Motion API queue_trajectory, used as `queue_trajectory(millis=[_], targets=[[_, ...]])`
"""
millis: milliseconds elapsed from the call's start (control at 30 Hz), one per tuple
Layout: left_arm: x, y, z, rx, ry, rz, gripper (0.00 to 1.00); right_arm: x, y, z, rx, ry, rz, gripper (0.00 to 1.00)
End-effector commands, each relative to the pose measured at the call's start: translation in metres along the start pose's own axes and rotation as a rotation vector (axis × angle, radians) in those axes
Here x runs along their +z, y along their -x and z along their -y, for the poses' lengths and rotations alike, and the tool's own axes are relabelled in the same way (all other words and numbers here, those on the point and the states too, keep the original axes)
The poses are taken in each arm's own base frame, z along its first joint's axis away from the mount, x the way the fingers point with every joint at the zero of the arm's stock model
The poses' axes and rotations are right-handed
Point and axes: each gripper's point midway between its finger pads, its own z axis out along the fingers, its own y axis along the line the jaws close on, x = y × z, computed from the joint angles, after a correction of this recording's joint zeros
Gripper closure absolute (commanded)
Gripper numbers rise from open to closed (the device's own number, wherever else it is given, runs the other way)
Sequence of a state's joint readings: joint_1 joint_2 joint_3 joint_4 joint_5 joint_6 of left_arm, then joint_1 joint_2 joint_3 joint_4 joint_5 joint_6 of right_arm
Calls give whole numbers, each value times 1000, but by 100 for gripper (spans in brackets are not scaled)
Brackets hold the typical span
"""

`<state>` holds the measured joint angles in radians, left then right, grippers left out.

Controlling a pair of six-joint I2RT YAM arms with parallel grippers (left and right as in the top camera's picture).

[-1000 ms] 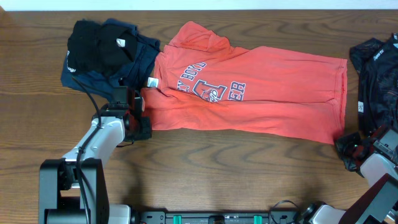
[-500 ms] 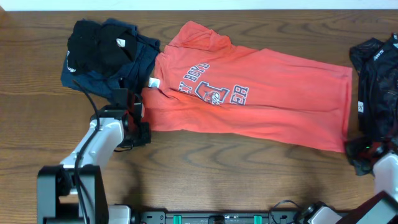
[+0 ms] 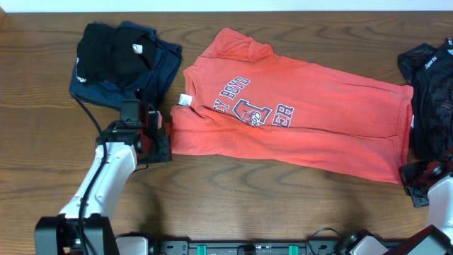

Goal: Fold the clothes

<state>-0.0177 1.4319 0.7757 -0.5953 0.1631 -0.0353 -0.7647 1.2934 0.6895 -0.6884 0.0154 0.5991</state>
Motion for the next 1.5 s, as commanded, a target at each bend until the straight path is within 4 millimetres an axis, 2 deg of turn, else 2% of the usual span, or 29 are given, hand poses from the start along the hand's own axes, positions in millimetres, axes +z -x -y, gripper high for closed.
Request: queue_trajectory(millis=[0, 200, 267, 300, 367, 400, 467, 533, 733, 900, 1000, 1200, 1333, 1367, 1400, 1433, 1467], targets=[[12, 3, 5, -13, -34, -19, 36, -3, 7, 2, 24, -12, 28, 99], [37, 18, 21, -21, -140, -2, 34, -3, 7, 0, 24, 2, 22, 99], [43, 19, 24, -21, -161, -4, 39, -3, 6, 0, 24, 2, 22, 99], [45, 18, 25, -22, -167, -11, 49, -3, 7, -1, 24, 2, 22, 99], [47, 16, 24, -24, -164, -22, 91, -3, 7, -1, 24, 2, 22, 99], [47, 15, 24, -25, -163, -26, 94, -3, 7, -1, 24, 2, 23, 99], [44, 16, 20, -28, -140, -25, 94, -3, 8, -1, 24, 3, 28, 99], [37, 18, 7, -43, -80, -16, 94, -3, 12, 1, 22, -10, 49, 99], [-4, 40, -27, -131, -18, 92, 94, -4, 19, 9, 23, -57, 88, 99], [-24, 41, -46, -185, 4, 140, 94, -4, 20, 13, 23, -79, 94, 99], [-27, 37, -52, -209, 15, 132, 94, -4, 20, 13, 24, -80, 97, 99], [-25, 17, -51, -222, 17, 51, 94, -4, 13, 14, 21, -77, 66, 98], [-25, 14, -51, -224, 17, 38, 94, -3, 5, 11, 20, -57, 26, 88], [-25, 13, -51, -225, 17, 34, 92, -3, 5, 11, 20, -57, 26, 84], [-25, 12, -51, -225, 17, 30, 83, -3, 6, 11, 21, -57, 27, 80], [-25, 11, -51, -226, 17, 24, 66, -3, 6, 10, 20, -55, 29, 74], [-25, 9, -50, -227, 18, 18, 59, -3, 6, 10, 20, -54, 29, 65]])
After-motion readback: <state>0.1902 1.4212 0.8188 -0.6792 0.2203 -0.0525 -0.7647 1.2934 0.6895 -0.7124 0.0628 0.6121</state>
